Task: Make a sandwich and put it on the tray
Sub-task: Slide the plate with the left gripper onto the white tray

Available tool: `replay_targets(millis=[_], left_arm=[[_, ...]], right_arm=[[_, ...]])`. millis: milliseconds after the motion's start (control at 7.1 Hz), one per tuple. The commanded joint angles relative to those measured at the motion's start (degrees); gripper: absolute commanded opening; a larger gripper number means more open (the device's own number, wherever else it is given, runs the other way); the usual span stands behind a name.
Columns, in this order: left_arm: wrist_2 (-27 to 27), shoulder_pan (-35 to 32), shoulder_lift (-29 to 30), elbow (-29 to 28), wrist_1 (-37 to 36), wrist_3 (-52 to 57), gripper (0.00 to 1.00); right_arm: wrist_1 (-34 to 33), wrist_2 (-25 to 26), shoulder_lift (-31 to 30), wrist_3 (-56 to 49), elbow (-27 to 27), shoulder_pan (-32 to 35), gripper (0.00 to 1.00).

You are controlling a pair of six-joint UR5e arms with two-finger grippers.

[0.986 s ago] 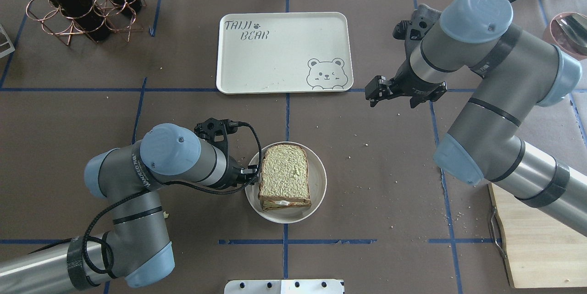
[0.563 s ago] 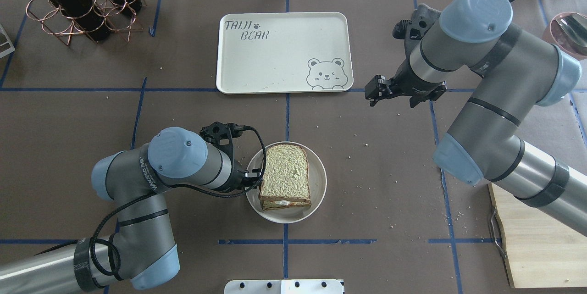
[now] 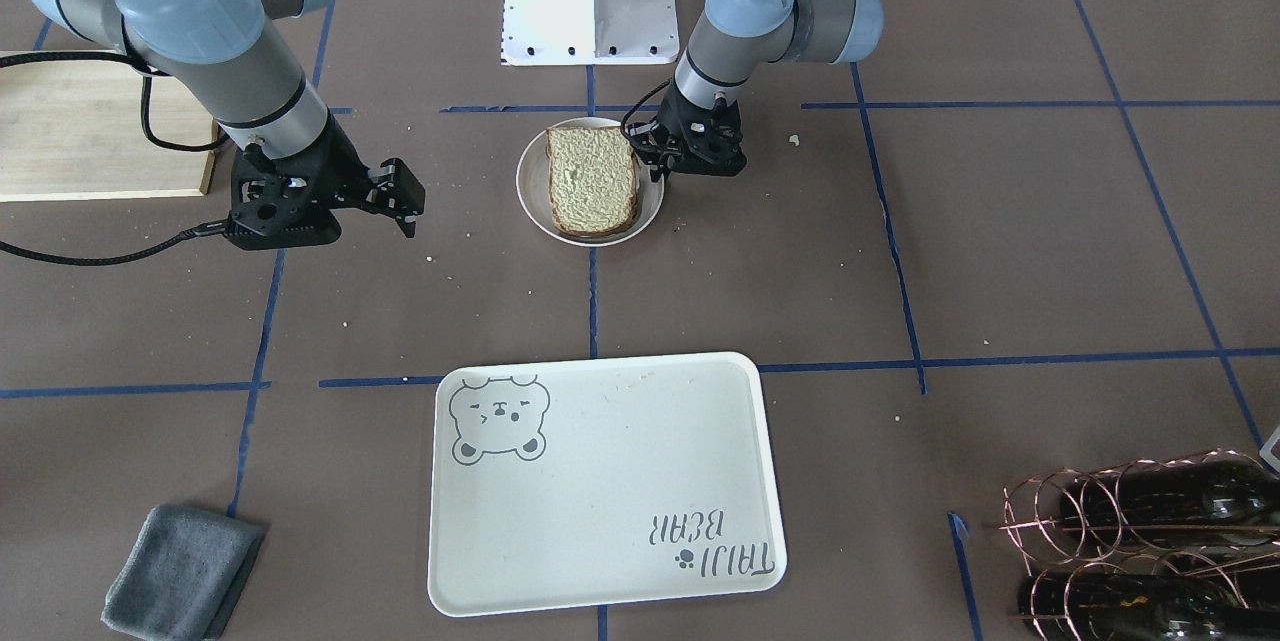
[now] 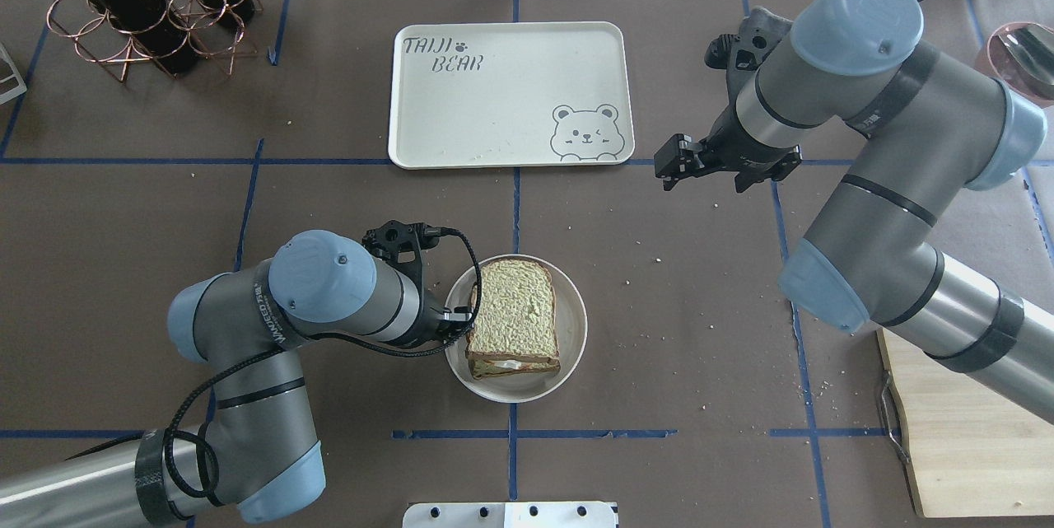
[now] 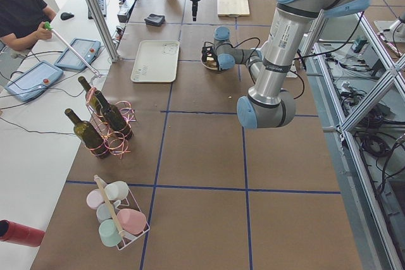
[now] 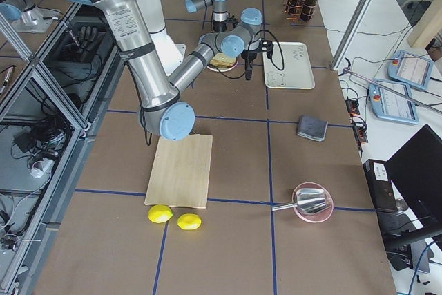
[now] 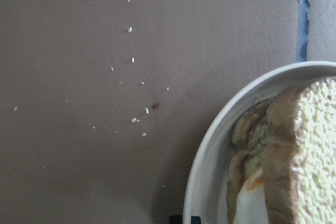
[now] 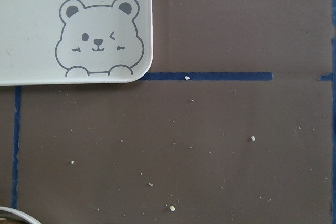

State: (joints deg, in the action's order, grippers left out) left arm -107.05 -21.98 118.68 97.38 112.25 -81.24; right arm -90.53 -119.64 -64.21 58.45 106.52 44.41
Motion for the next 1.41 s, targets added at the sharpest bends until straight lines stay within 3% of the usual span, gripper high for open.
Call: replay_targets(millis=[0, 282, 563, 845, 986, 1268], left_arm=[[-0.2, -0.2, 0.0, 0.5, 1.7, 0.0, 0.0], [-1.1, -1.9, 0.0, 0.7, 7.7, -0.4, 0.0], [-7.7, -5.3, 0.8, 0.7, 10.0, -4.4, 0.0], [-9.6, -9.9, 2.5, -0.5, 10.3, -8.8, 0.0], [-9.7, -12.2, 4.4, -2.3, 10.3, -12.1, 0.0], [-9.6, -16.1, 12.8, -14.5, 10.4, -20.9, 0.0]], right_arm=[[0.0, -0.1, 0.0, 0.0, 0.0, 0.1, 1.0], [0.0, -0.3, -0.1, -0.1, 0.2, 1.1, 1.0], [0.2, -0.3, -1.1, -0.1, 0.8, 1.4, 1.0], [0.1, -2.7, -6.6, -5.7, 4.6, 4.6, 1.0], [0.0, -4.7, -8.5, -10.0, 4.7, 7.4, 1.0], [-0.7, -5.5, -12.8, -21.3, 3.8, 13.5, 1.0]])
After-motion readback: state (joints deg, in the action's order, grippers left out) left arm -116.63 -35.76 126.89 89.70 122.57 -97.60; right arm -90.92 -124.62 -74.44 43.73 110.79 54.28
